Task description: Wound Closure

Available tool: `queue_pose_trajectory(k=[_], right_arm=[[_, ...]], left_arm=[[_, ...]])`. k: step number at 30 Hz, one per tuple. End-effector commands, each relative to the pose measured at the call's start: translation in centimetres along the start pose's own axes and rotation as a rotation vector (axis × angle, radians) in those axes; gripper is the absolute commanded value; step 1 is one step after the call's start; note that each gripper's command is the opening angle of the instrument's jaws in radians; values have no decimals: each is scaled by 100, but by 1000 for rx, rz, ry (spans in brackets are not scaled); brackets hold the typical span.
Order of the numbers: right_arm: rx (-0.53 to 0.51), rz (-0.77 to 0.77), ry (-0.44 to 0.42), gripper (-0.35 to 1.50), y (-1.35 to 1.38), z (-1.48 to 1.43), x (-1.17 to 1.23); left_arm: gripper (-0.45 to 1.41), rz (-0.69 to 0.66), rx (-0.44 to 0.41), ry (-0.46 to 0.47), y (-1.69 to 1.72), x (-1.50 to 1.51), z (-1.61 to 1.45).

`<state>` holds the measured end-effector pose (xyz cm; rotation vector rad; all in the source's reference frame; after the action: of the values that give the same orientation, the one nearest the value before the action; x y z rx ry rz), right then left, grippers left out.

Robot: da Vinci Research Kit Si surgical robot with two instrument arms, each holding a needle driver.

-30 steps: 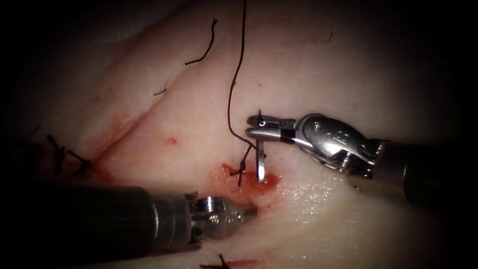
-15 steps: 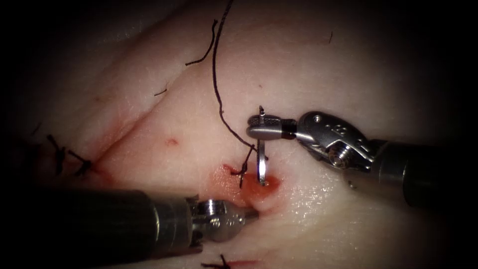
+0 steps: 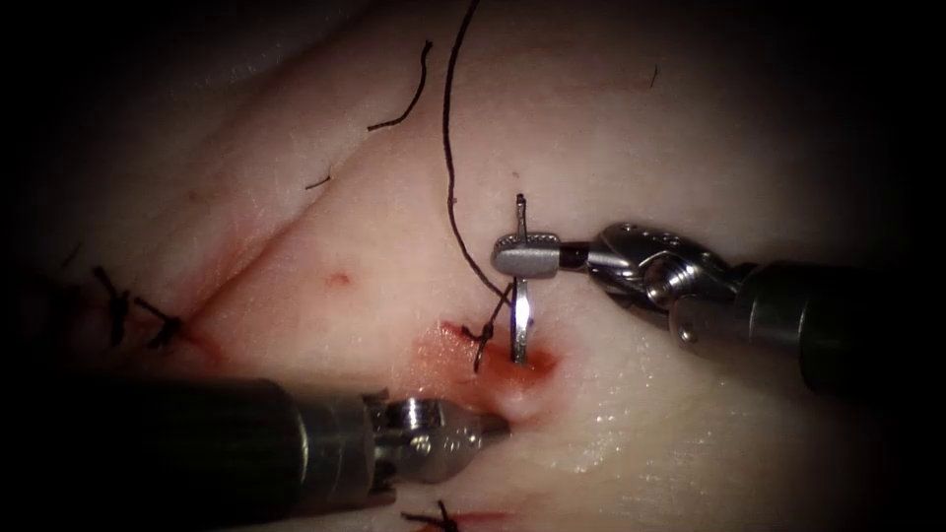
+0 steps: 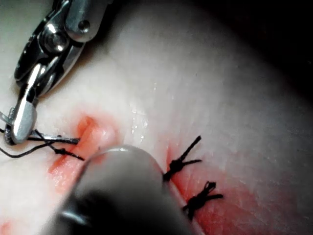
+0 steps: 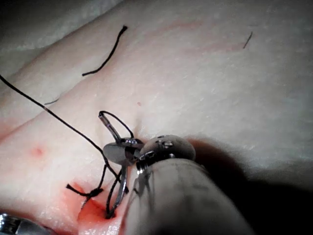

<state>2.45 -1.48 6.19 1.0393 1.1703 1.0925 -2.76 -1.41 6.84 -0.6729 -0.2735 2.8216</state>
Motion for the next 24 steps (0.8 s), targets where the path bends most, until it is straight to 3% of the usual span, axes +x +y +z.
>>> queue_pose_trajectory(k=[1, 12, 24], right_arm=[[9, 26, -5, -35, 1, 9, 0], [151, 380, -58, -35, -29, 19, -16], [124, 541, -57, -35, -54, 13, -26]], left_arm=[[-10, 1, -1, 1, 0, 2, 7], [-10, 4, 2, 0, -2, -1, 6], [-10, 5, 9, -4, -3, -3, 5]])
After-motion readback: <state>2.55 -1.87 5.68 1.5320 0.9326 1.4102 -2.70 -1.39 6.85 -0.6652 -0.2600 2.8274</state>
